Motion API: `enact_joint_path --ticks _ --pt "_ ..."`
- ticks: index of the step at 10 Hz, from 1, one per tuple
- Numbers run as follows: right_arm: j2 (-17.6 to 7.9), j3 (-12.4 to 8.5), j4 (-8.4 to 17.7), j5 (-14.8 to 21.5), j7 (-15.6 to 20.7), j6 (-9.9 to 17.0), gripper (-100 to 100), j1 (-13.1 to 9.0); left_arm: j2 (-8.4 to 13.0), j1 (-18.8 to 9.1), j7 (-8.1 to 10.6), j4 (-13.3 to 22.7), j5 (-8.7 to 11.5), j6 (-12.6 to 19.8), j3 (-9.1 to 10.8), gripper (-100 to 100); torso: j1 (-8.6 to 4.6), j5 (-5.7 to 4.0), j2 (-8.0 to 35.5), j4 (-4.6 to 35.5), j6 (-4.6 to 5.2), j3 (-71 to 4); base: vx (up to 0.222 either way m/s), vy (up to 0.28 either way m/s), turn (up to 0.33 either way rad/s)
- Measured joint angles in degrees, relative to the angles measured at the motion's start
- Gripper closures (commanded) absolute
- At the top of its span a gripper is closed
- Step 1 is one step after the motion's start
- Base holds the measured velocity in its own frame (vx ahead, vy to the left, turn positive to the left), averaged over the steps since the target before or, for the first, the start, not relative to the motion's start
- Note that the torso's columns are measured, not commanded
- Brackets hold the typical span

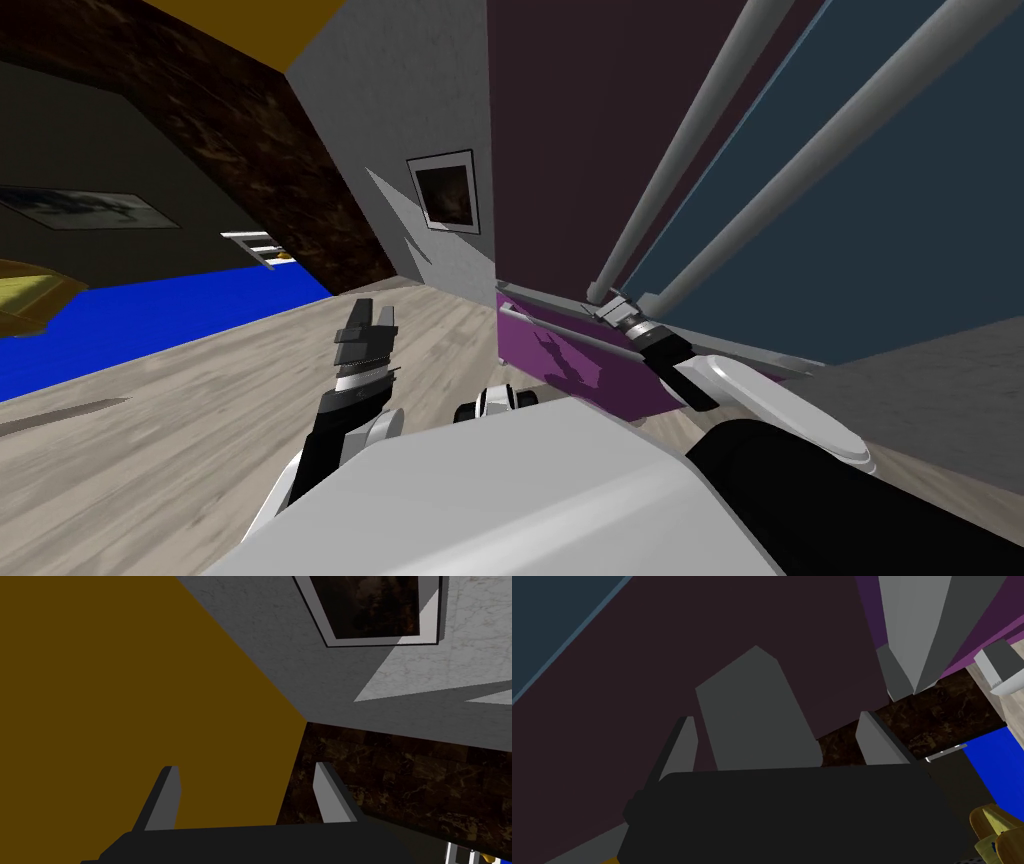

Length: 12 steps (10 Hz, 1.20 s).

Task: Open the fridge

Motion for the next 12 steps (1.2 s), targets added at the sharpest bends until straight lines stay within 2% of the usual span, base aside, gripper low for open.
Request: enact_joint_path --ticks 1,3,7,12 --pt "0.01 0.00 0.00 -0.01 -0.02 0.00 100 -0.01 0.00 -0.01 0.00 0.00 0.00 0.00 0.00 0 0.03 0.01 0.07 0.05 0.07 0.06 0.011 -0.005 -0.007" --pt "0.37 -0.92 0.35 -0.04 0.12 0.62 100 -0.21 -0.02 0.00 0.00 0.00 0.00 0.00 -0.02 0 0.58 -0.11 -0.26 -0.24 0.27 -0.04 0.004 0.239 -0.143" --pt "0.68 -2.63 0.58 -0.64 -0.05 4.20 100 2.08 -0.03 -0.01 0.00 0.00 0.00 0.00 -0.02 0 0.40 0.06 -0.50 -0.17 -0.12 -0.31 -0.019 0.268 -0.133" --pt "2.26 -5.44 0.98 -1.25 -0.13 8.09 100 4.99 -0.03 -0.01 0.00 0.00 0.00 0.00 -0.03 0 0.27 0.02 -0.29 -0.11 0.05 -0.17 -0.028 0.281 -0.114"
